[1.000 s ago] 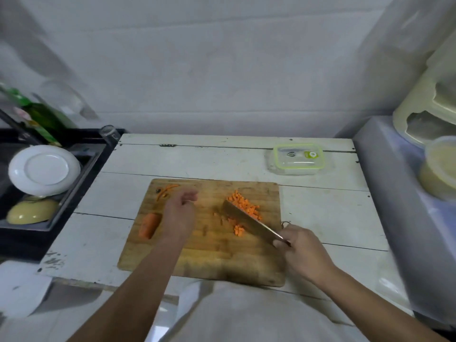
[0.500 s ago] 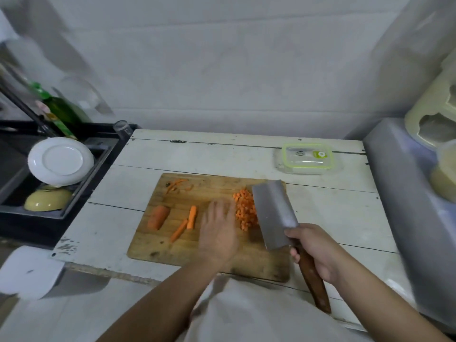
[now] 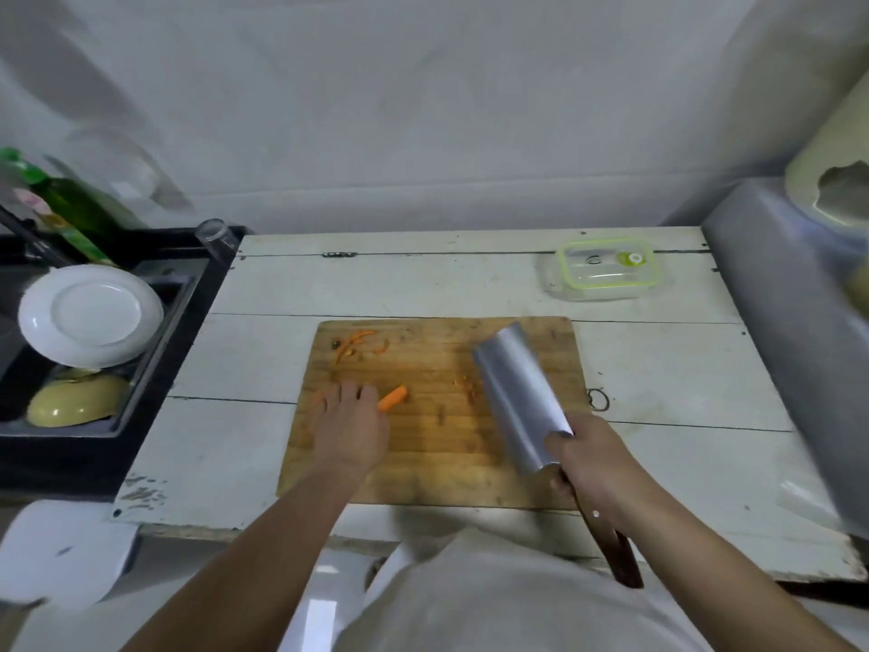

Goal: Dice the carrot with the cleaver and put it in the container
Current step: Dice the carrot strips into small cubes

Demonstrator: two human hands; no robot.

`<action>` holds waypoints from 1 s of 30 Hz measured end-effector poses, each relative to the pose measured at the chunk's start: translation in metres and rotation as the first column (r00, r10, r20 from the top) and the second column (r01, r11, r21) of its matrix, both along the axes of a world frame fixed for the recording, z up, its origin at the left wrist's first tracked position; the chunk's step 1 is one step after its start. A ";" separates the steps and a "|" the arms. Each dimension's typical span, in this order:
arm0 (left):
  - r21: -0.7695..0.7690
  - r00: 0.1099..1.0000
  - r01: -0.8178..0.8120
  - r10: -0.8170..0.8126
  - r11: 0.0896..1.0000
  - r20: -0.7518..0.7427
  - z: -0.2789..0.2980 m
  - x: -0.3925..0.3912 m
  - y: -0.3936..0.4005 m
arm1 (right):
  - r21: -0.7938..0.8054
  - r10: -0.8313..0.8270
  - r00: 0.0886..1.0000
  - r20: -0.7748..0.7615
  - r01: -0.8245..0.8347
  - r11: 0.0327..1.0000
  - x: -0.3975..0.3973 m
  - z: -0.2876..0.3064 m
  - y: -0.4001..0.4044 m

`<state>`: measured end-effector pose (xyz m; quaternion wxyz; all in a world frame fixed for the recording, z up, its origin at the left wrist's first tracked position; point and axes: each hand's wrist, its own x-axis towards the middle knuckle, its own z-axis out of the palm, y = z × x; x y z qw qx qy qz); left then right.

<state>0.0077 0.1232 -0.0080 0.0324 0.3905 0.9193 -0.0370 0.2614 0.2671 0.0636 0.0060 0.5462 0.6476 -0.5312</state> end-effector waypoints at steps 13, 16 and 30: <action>-0.072 0.460 -0.340 0.233 0.938 0.857 0.025 0.029 0.018 | 0.497 0.235 0.919 0.318 -0.373 0.784 -0.048 -0.017 -0.071; -0.093 0.240 -0.597 0.288 0.797 0.927 0.020 0.027 0.017 | 0.513 0.263 0.876 0.404 -0.455 0.728 -0.055 -0.016 -0.070; -0.036 0.161 -0.768 0.246 0.639 0.956 0.001 0.059 0.011 | 0.448 0.397 0.820 0.411 -0.562 0.696 -0.044 -0.023 -0.061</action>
